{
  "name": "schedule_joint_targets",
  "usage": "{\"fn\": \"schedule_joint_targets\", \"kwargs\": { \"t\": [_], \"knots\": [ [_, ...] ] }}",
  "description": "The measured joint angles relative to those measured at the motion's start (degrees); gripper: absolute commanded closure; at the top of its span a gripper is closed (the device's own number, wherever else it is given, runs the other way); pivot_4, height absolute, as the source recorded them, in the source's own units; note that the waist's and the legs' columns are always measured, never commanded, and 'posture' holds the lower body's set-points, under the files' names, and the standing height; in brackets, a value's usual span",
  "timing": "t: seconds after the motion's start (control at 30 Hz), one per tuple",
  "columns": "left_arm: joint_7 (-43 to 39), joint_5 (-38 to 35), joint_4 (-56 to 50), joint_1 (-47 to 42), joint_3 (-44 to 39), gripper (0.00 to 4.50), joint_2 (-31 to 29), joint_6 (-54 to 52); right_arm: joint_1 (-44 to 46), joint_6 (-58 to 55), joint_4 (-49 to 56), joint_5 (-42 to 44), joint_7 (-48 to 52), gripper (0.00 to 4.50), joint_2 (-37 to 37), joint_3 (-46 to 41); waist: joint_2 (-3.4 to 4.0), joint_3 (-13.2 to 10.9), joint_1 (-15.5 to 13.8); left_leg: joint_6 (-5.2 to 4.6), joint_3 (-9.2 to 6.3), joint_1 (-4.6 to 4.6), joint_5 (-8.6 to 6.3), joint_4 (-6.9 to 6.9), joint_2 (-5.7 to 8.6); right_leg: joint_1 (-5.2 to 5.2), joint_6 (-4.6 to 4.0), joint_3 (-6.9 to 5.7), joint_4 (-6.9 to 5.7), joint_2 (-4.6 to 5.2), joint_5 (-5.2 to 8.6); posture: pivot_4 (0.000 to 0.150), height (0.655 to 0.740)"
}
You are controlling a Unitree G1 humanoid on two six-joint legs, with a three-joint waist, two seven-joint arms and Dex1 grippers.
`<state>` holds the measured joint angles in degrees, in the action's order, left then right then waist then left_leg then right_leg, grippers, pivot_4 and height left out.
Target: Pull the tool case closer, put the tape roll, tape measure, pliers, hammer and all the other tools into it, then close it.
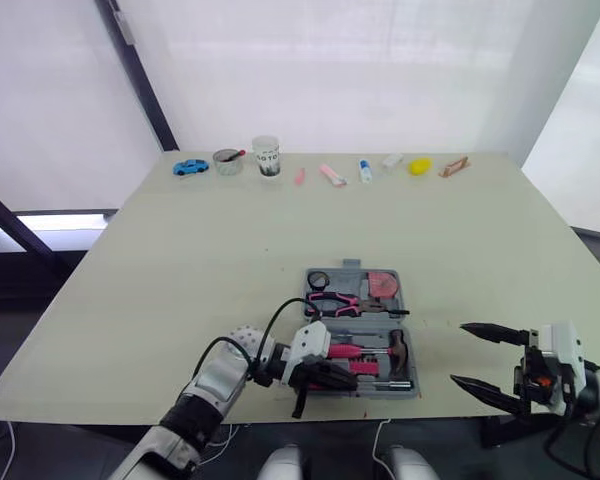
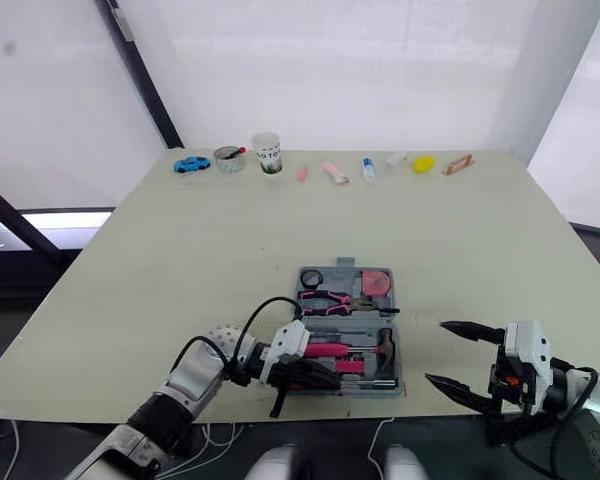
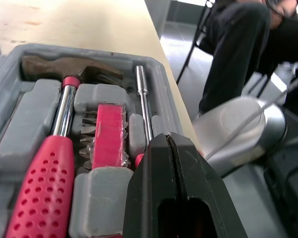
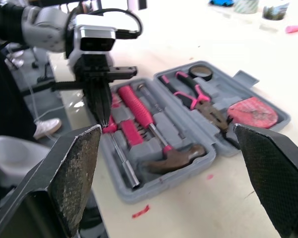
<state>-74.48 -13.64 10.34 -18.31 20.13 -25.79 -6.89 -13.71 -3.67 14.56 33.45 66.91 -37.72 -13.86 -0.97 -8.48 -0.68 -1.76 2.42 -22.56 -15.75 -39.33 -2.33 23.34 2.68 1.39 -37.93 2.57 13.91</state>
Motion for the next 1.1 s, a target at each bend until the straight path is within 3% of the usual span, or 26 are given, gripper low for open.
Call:
{"fn": "schedule_joint_targets", "kwargs": {
  "t": [0.3, 0.4, 0.47, 0.57, 0.63, 0.73, 0.93, 1.1],
  "knots": [
    [7.1, -9.1, -8.0, 3.3, -16.4, 4.45, -5.4, -7.9, -0.1, 1.3, -6.2, -0.9, -3.5, 0.00, 2.5, -1.3, 0.03, 0.0, 0.2, 0.00, -0.01, -0.06, 0.00, 0.09, 0.01, 0.09, 0.04, 0.03, 0.04, 0.00, -0.01, 0.150, 0.7400],
    [8.4, -9.1, -7.5, 6.9, -20.2, 3.73, -8.2, -7.9, -1.3, 1.6, -7.8, -1.3, -3.9, 0.00, 2.5, -2.8, 0.04, 0.0, 0.1, 0.00, -0.02, -0.07, 0.00, 0.14, 0.00, 0.12, 0.02, 0.01, 0.04, 0.00, 0.00, 0.150, 0.7400],
    [9.4, -10.1, -7.4, 10.7, -24.4, 2.61, -9.9, -7.7, -1.8, 1.9, -9.1, -1.6, -5.1, 0.00, 2.5, -4.4, 0.05, 0.0, 0.1, 0.00, 0.02, -0.06, 0.00, 0.13, -0.02, 0.13, -0.04, 0.03, 0.04, 0.03, 0.04, 0.150, 0.7400],
    [9.8, -11.2, -7.2, 16.3, -29.7, 1.41, -11.0, -5.4, -2.8, 2.8, -11.1, -2.1, -6.6, 0.00, 2.6, -6.8, 0.05, 0.0, 0.0, 0.00, 0.12, -0.04, 0.00, 0.13, -0.02, 0.13, -0.05, 0.05, 0.05, 0.09, 0.04, 0.150, 0.7400],
    [9.7, -11.4, -7.1, 20.8, -33.4, 1.08, -11.1, -2.0, -3.6, 4.4, -12.1, -2.8, -7.3, 0.00, 3.8, -7.5, 0.02, 0.0, -0.1, 0.01, 0.13, -0.04, 0.00, 0.13, -0.03, 0.13, -0.05, 0.04, 0.06, 0.10, 0.04, 0.150, 0.7400],
    [9.9, -11.4, -6.1, 27.9, -37.8, 0.03, -11.2, 0.5, -5.7, 7.8, -14.6, -3.5, -8.5, 0.00, 6.1, -9.3, 0.02, 0.0, 0.1, 0.01, 0.20, -0.07, -0.02, 0.27, -0.14, 0.21, -0.06, 0.06, 0.12, 0.12, 0.07, 0.150, 0.7400],
    [12.3, -12.9, -6.5, 38.5, -46.2, 0.03, -10.7, 3.1, -9.3, 12.9, -17.7, -4.1, -9.9, 0.00, 7.7, -13.3, 0.01, -0.1, -0.2, 0.01, 0.26, -0.01, -0.03, 0.21, -0.35, 0.25, 0.16, 0.04, 0.15, 0.24, 0.18, 0.150, 0.7400],
    [13.5, -13.5, -6.9, 41.2, -47.6, 0.03, -9.6, 3.7, -12.8, 13.0, -17.7, -4.0, -10.2, 0.00, 8.3, -14.2, 0.06, -0.1, -0.1, 0.03, 0.29, -0.03, -0.03, 0.23, -0.40, 0.30, 0.16, 0.04, 0.15, 0.48, 0.19, 0.150, 0.7400]
  ]
}}
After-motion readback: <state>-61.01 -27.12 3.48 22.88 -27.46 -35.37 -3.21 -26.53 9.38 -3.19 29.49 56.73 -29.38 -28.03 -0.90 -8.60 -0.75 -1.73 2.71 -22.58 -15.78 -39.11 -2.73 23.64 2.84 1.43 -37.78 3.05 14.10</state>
